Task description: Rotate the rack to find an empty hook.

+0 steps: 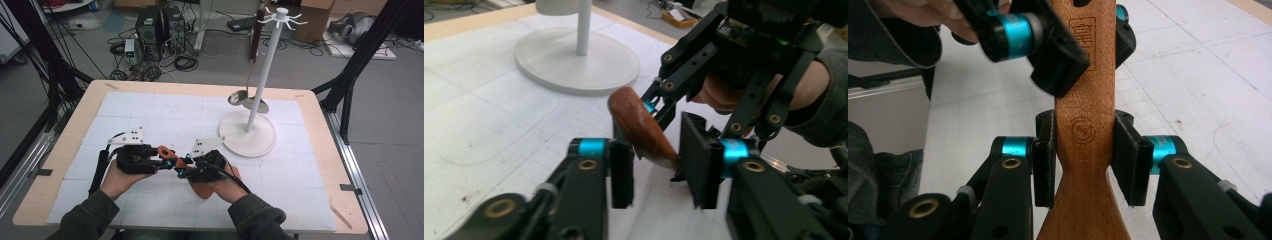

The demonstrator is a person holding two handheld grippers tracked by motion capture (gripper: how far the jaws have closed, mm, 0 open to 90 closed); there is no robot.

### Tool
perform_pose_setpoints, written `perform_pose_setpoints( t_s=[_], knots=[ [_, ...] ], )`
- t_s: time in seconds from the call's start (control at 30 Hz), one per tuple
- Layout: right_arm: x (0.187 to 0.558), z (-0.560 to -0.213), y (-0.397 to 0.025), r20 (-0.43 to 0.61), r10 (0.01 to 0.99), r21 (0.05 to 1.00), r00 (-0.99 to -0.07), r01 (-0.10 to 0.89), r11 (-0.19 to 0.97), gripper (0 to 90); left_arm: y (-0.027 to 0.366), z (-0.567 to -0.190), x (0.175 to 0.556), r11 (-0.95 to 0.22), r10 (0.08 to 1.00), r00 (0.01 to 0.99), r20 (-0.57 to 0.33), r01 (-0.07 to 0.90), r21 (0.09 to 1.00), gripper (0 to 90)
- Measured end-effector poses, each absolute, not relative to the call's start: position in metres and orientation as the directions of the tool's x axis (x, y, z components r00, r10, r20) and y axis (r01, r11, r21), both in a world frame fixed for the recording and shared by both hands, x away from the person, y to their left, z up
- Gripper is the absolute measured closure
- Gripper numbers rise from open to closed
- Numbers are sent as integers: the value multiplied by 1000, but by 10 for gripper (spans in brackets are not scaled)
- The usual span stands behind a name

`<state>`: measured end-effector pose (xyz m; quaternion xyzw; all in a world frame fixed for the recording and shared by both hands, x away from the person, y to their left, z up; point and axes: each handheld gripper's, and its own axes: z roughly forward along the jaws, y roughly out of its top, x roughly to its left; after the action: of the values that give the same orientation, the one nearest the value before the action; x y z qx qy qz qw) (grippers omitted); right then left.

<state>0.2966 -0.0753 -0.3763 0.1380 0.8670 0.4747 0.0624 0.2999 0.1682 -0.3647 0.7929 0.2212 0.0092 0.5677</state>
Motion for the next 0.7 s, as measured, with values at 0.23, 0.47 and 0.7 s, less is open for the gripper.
perform_pose_setpoints(
  t_s=[0.23,0.47,0.7],
  knots=[
    [297,-371,-77,67,261,844,-963,194,500,670,168,-356,298,-265,318,922,-221,311,913,765],
    [298,-366,-80,60,234,843,-970,175,509,704,167,-352,296,-256,281,936,-210,285,924,800],
    [299,-360,-86,68,235,847,-970,181,500,807,168,-351,296,-256,298,931,-209,289,922,638]
  ],
)
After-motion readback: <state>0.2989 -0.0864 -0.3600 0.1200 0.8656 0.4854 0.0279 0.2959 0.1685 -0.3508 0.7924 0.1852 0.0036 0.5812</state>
